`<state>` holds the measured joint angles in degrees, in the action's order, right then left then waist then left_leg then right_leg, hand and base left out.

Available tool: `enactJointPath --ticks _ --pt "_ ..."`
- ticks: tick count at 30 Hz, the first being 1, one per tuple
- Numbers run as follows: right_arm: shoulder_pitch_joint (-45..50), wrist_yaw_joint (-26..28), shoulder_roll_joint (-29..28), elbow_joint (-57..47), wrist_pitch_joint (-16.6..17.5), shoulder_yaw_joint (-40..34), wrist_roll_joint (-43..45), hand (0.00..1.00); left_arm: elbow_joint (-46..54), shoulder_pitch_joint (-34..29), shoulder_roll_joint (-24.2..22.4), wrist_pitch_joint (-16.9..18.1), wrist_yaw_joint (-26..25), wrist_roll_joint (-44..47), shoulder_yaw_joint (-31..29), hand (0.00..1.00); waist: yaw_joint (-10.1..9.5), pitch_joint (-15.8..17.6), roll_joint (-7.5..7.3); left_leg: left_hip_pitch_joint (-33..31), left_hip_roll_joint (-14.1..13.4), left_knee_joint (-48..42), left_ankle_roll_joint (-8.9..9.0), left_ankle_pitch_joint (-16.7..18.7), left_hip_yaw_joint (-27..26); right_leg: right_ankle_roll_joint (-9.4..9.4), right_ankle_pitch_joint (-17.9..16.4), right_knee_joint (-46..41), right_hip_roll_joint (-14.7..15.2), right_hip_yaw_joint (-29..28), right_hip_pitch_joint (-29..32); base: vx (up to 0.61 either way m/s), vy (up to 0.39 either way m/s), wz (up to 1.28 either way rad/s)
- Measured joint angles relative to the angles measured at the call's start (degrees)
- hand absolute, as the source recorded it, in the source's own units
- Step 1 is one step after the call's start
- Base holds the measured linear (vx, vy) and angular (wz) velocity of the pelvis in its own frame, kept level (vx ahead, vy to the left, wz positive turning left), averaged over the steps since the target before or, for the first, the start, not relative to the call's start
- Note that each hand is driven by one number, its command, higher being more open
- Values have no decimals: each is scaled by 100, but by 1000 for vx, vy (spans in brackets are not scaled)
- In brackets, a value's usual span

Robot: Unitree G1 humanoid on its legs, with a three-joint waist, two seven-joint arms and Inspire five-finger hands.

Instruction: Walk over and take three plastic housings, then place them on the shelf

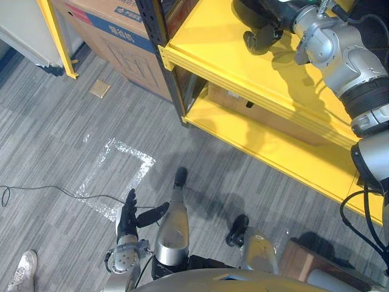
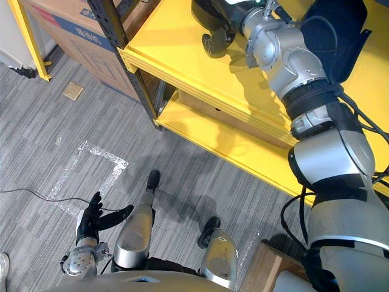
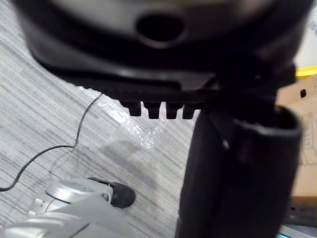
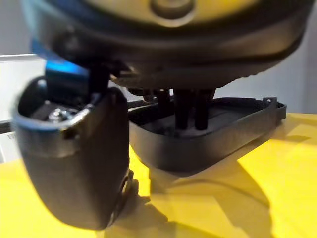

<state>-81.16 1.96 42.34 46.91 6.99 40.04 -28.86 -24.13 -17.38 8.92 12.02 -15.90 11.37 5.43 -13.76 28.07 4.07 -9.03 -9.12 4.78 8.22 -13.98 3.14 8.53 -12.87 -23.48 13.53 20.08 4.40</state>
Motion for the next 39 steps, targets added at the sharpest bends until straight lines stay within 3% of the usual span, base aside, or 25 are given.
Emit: enactJointPath --ticks 6,9,11,15,20,24,27,29,32,33,35,39 --pt "-1 8 0 -243 117 -141 38 100 -52 2 -11 -2 174 -28 21 100 66 -103 -3 319 0 4 15 57 -103 36 25 206 -15 -22 -349 23 -18 -7" --pt "-1 625 -7 -568 -37 -186 270 100 -236 0 -14 -19 234 -41 38 100 126 -350 -36 357 -31 5 18 94 -192 56 105 398 -76 -87 -413 41 -20 -12" --pt "137 1175 -7 -732 -210 -251 307 100 -339 -3 -13 -89 239 -44 22 100 151 -595 -138 411 -62 4 18 95 -289 64 197 605 -128 -154 -499 71 -19 -17" --pt "679 1740 -7 -755 -334 -346 330 100 -475 -9 -14 -106 287 -59 -34 100 218 -874 -358 606 -82 8 18 102 -431 67 304 915 -184 -182 -789 43 -17 -13" --pt "1046 1715 -5 -941 -310 -362 485 100 -857 -12 -97 -117 344 -80 -273 100 430 -1042 -420 758 -194 32 36 239 -569 59 449 1175 -319 -295 -952 -19 -7 -17" --pt "1181 727 103 -1436 -96 -897 648 100 -1088 -7 -135 -68 341 -80 -503 100 560 -1178 -460 760 -259 31 26 332 -701 54 622 1437 -403 -420 -971 -15 6 -17" --pt "1996 -186 384 -2954 24 -2094 1407 100 -1095 -35 -138 155 126 -77 -679 100 625 -1275 -602 816 -250 13 37 327 -902 73 743 1591 -398 -568 -988 50 13 -25" --pt "3187 -764 482 -4252 162 -3202 1942 100 -1058 -24 -131 295 -157 -81 -923 100 767 -1390 -756 954 -219 8 33 332 -1072 85 783 1676 -362 -677 -1072 71 5 -27" --pt "5206 -1463 171 -5417 569 -4755 2322 100 -361 -26 -226 454 -592 -83 -1299 100 1086 -1656 -827 974 -214 12 39 338 -1168 88 785 1665 -354 -784 -1025 29 -6 -15" --pt "5600 -1599 -15 -5564 662 -5049 2317 100 -158 -12 -268 488 -723 -100 -1377 100 1157 -1697 -812 974 -219 14 43 343 -1189 88 784 1669 -356 -796 -1012 -18 -8 -20" --pt "6931 -2111 -914 -5909 1047 -5954 2313 100 831 16 -471 629 -1184 -373 -1686 100 1437 -1827 -664 980 -247 34 56 397 -1312 84 777 1678 -373 -930 -915 -80 3 -26" --pt "8721 -2403 -2283 -5920 1387 -6515 2631 100 2692 4 -646 657 -1716 -1027 -1935 100 1810 -1977 -312 1058 -263 35 89 565 -1567 60 808 1718 -375 -1176 -816 -57 17 -33"
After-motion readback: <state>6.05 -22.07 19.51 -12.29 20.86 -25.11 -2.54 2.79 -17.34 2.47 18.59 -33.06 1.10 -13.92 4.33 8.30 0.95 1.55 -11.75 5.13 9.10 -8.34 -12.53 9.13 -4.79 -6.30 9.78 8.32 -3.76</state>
